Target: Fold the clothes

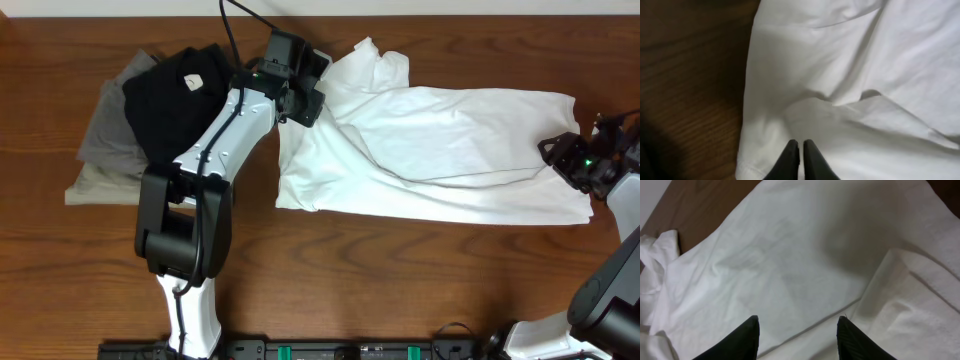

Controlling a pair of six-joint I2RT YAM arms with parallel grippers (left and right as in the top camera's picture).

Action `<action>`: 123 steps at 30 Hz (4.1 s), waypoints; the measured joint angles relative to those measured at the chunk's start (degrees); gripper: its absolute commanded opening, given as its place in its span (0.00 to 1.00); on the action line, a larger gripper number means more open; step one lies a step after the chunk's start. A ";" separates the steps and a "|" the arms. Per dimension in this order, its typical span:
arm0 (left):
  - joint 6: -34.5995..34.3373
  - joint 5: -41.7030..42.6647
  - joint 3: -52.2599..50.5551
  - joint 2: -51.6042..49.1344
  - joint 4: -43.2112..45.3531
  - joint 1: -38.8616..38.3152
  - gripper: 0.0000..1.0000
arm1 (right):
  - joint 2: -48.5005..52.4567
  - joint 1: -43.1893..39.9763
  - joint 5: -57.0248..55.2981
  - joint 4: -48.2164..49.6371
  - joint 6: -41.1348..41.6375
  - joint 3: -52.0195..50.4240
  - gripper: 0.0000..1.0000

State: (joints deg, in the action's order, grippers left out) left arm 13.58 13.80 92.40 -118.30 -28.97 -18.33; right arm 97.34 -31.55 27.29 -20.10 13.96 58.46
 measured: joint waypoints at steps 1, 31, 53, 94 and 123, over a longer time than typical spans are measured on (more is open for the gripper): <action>-0.20 0.02 0.00 -0.07 -0.68 0.00 0.47 | 0.00 0.00 -0.02 -0.04 0.00 0.00 0.49; -1.79 5.77 10.93 -14.03 15.72 1.20 0.60 | -0.02 9.68 0.87 -2.16 -2.78 0.07 0.62; -6.62 6.03 11.85 -24.50 31.69 1.36 0.37 | -0.02 10.14 1.25 -8.68 -2.93 0.11 0.57; -1.49 2.54 12.33 -6.49 -11.54 -1.40 0.41 | -0.02 10.14 0.90 -3.32 -2.93 0.11 0.61; 1.53 -0.17 12.11 -19.80 15.82 -1.40 0.31 | -0.02 10.14 -1.03 -4.85 -2.93 0.11 0.59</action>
State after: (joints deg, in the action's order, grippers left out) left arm 15.11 13.63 104.51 -138.10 -13.15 -19.73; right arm 97.32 -21.41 26.26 -24.95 11.03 58.57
